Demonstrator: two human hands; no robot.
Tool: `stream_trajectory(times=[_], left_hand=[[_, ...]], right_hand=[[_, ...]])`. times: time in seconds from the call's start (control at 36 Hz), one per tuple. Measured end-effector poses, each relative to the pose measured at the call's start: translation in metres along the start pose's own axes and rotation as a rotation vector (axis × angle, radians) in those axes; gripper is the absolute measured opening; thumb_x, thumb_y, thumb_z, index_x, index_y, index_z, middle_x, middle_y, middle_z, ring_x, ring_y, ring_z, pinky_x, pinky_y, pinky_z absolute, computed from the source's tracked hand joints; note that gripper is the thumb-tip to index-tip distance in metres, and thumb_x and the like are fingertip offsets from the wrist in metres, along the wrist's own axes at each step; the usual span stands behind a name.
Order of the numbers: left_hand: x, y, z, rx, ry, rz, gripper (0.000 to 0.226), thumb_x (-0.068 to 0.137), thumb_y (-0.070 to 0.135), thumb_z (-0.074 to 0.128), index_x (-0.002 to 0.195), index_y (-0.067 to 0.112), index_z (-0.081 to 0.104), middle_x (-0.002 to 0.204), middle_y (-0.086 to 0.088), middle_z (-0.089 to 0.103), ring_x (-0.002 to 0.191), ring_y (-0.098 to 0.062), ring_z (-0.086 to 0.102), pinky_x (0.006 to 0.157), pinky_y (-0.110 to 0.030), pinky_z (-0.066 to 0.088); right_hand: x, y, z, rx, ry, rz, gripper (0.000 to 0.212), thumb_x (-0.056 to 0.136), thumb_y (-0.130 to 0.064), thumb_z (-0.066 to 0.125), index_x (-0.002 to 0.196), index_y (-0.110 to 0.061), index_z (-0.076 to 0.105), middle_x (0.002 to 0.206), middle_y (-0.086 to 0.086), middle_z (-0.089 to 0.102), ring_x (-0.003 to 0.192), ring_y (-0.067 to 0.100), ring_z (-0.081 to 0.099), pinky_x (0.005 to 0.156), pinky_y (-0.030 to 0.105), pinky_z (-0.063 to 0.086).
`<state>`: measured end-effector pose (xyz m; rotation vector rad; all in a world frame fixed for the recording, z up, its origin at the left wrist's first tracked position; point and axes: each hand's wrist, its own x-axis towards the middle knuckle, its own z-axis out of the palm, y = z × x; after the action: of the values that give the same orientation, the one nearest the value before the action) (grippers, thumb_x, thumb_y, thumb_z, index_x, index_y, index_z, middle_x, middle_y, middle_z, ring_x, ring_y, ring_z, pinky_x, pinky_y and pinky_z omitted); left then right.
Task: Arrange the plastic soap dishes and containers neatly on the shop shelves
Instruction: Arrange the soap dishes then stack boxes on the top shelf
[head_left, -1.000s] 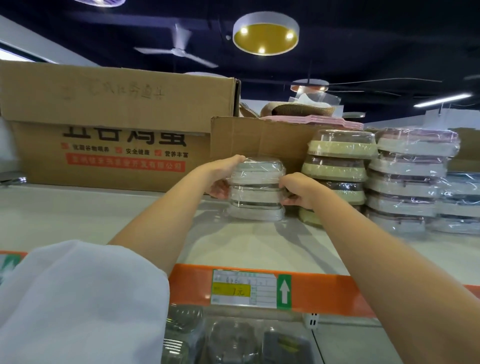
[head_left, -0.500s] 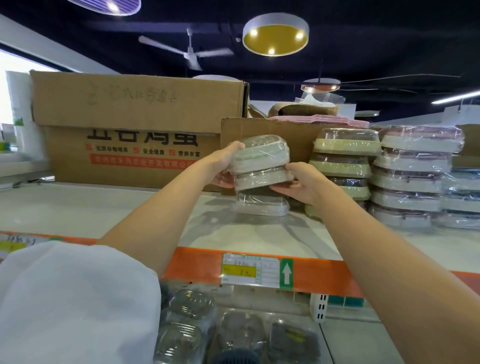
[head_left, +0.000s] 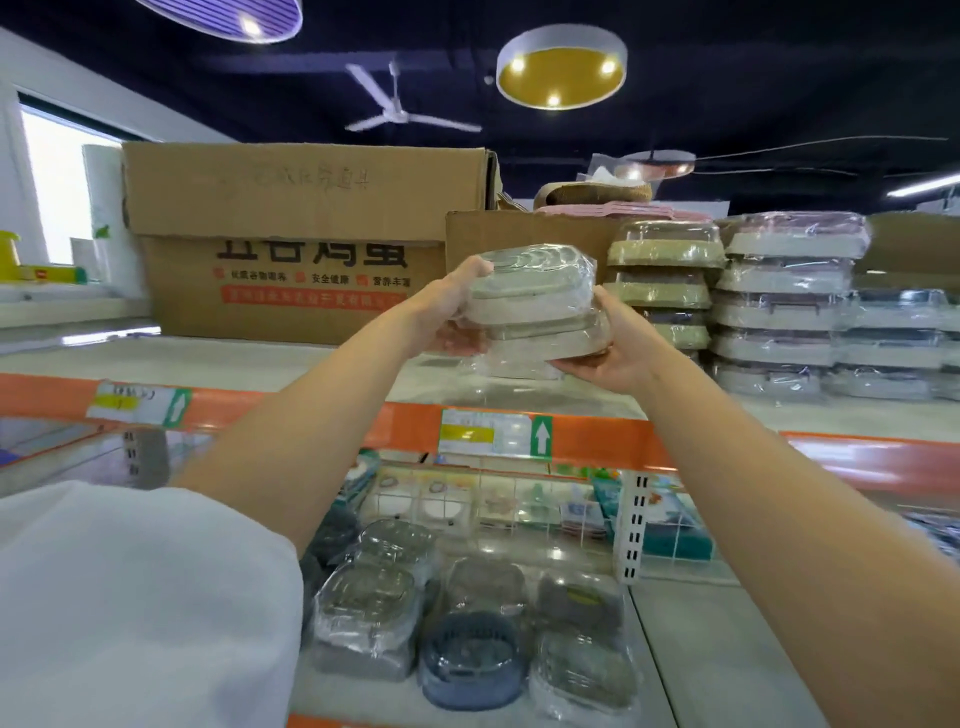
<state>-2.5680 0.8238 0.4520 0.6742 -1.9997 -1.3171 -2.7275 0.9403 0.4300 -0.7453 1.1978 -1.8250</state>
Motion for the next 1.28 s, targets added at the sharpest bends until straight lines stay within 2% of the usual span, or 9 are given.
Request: stream_trajectory(times=[0.17, 0.28, 0.39, 0.64, 0.81, 0.92, 1.0, 1.11, 1.28], left_hand=[[-0.027, -0.001, 0.008, -0.048, 0.071, -0.035, 0.051, 0.089, 0.056, 0.043, 0.107, 0.011, 0.058, 0.084, -0.01, 0.067, 0.068, -0.024, 0.068, 0.081, -0.034, 0.055], [-0.045, 0.001, 0.005, -0.037, 0.07, -0.019, 0.061, 0.086, 0.06, 0.042, 0.122, 0.012, 0.054, 0.103, -0.011, 0.062, 0.076, -0.024, 0.063, 0.053, -0.024, 0.049], [-0.065, 0.002, 0.005, -0.05, 0.001, 0.051, 0.053, 0.092, 0.057, 0.035, 0.111, 0.011, 0.053, 0.069, -0.002, 0.046, 0.044, -0.01, 0.036, 0.034, -0.015, 0.022], [-0.128, -0.013, 0.001, -0.139, -0.095, 0.041, 0.043, 0.095, 0.054, 0.035, 0.077, 0.018, 0.049, 0.059, 0.002, 0.038, 0.036, -0.006, 0.02, 0.032, -0.014, 0.016], [-0.17, -0.04, -0.014, -0.099, -0.102, -0.041, 0.049, 0.091, 0.061, 0.036, 0.071, 0.017, 0.047, 0.066, 0.0, 0.044, 0.04, -0.007, 0.02, 0.034, -0.016, 0.015], [-0.194, -0.059, -0.013, -0.128, -0.103, -0.055, 0.045, 0.093, 0.056, 0.04, 0.076, 0.014, 0.047, 0.065, 0.0, 0.05, 0.04, -0.006, 0.022, 0.036, -0.017, 0.015], [-0.209, -0.073, -0.012, -0.168, -0.134, -0.049, 0.04, 0.095, 0.05, 0.04, 0.076, 0.016, 0.048, 0.061, 0.001, 0.046, 0.038, -0.005, 0.021, 0.035, -0.016, 0.014], [-0.228, -0.094, -0.012, -0.14, -0.114, -0.076, 0.032, 0.096, 0.046, 0.043, 0.083, 0.017, 0.048, 0.061, 0.0, 0.044, 0.036, -0.005, 0.023, 0.034, -0.015, 0.016], [-0.25, -0.127, -0.015, -0.028, -0.06, -0.171, 0.036, 0.095, 0.048, 0.046, 0.093, 0.013, 0.053, 0.064, -0.003, 0.053, 0.034, -0.005, 0.034, 0.036, -0.016, 0.022]], right_hand=[[-0.035, 0.003, -0.009, -0.063, 0.047, -0.014, 0.024, 0.093, -0.026, 0.058, 0.112, -0.011, 0.057, 0.111, 0.015, 0.063, 0.1, 0.029, 0.063, 0.059, 0.042, 0.057], [-0.063, 0.001, -0.011, -0.089, 0.106, -0.026, 0.019, 0.089, -0.018, 0.057, 0.106, -0.011, 0.055, 0.107, 0.015, 0.064, 0.092, 0.028, 0.065, 0.06, 0.04, 0.056], [-0.09, 0.002, -0.005, -0.111, 0.107, -0.059, 0.014, 0.092, -0.021, 0.049, 0.1, -0.011, 0.054, 0.091, 0.012, 0.067, 0.082, 0.024, 0.065, 0.059, 0.037, 0.054], [-0.144, 0.034, 0.017, -0.144, 0.021, -0.064, 0.022, 0.09, -0.021, 0.053, 0.109, -0.012, 0.055, 0.115, 0.016, 0.063, 0.105, 0.033, 0.062, 0.089, 0.052, 0.053], [-0.19, 0.063, 0.02, -0.15, -0.055, -0.009, 0.013, 0.092, -0.008, 0.051, 0.105, -0.01, 0.053, 0.11, 0.016, 0.057, 0.097, 0.031, 0.063, 0.074, 0.041, 0.056], [-0.211, 0.082, 0.018, -0.212, -0.05, -0.008, 0.012, 0.092, -0.007, 0.054, 0.104, -0.009, 0.055, 0.106, 0.012, 0.059, 0.09, 0.025, 0.064, 0.076, 0.036, 0.056], [-0.219, 0.099, 0.011, -0.186, -0.026, 0.036, 0.006, 0.091, -0.007, 0.058, 0.095, -0.011, 0.058, 0.104, 0.009, 0.062, 0.098, 0.028, 0.063, 0.093, 0.043, 0.052], [-0.227, 0.124, 0.002, -0.245, 0.028, 0.1, 0.01, 0.087, -0.008, 0.061, 0.097, -0.01, 0.061, 0.098, 0.01, 0.064, 0.081, 0.023, 0.063, 0.066, 0.033, 0.057], [-0.229, 0.16, -0.015, -0.342, 0.182, 0.184, 0.029, 0.08, -0.014, 0.065, 0.107, -0.009, 0.056, 0.099, 0.011, 0.058, 0.081, 0.023, 0.057, 0.079, 0.037, 0.052]])
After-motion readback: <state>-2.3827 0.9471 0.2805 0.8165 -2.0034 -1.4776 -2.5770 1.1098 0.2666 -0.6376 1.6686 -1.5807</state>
